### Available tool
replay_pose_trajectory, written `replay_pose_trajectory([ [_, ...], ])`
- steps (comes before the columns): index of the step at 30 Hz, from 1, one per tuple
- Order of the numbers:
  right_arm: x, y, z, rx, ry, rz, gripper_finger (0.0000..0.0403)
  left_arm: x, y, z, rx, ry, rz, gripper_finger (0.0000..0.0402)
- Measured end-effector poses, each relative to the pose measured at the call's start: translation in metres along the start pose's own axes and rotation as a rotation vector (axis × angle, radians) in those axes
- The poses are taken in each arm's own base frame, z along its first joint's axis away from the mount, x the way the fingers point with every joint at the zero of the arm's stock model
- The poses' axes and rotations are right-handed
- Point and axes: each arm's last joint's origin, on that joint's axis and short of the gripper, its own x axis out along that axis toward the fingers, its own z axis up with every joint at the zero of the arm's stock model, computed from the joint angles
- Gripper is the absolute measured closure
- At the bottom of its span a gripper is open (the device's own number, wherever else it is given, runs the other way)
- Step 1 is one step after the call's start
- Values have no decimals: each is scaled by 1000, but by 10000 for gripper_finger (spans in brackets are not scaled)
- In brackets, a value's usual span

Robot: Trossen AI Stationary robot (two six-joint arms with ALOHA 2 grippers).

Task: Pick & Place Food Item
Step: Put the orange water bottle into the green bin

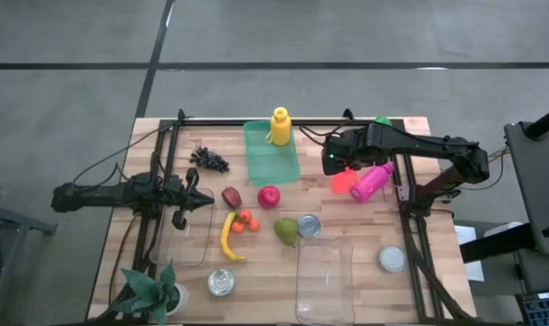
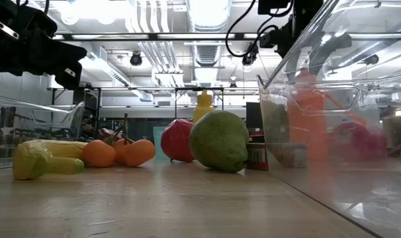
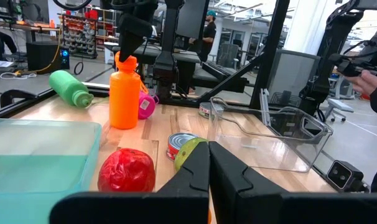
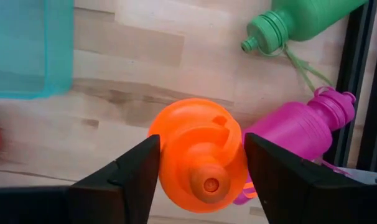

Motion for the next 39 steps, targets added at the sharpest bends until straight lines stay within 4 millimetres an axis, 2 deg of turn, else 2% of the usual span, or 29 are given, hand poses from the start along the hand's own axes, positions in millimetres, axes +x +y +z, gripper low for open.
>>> replay_pose_trajectory([
  [10, 3, -1, -2, 1, 14, -2, 181, 0, 0, 0, 0, 0, 0, 401],
  [17, 6, -1, -4, 8, 45, -11, 136, 0, 0, 0, 0, 0, 0, 401],
  [21, 9, -2, -5, 21, 53, -19, 123, 0, 0, 0, 0, 0, 0, 401],
  [35, 10, -2, -5, 18, 46, -16, 122, 0, 0, 0, 0, 0, 0, 401],
  [39, 10, -2, -5, 17, 45, -16, 143, 0, 0, 0, 0, 1, 0, 401],
])
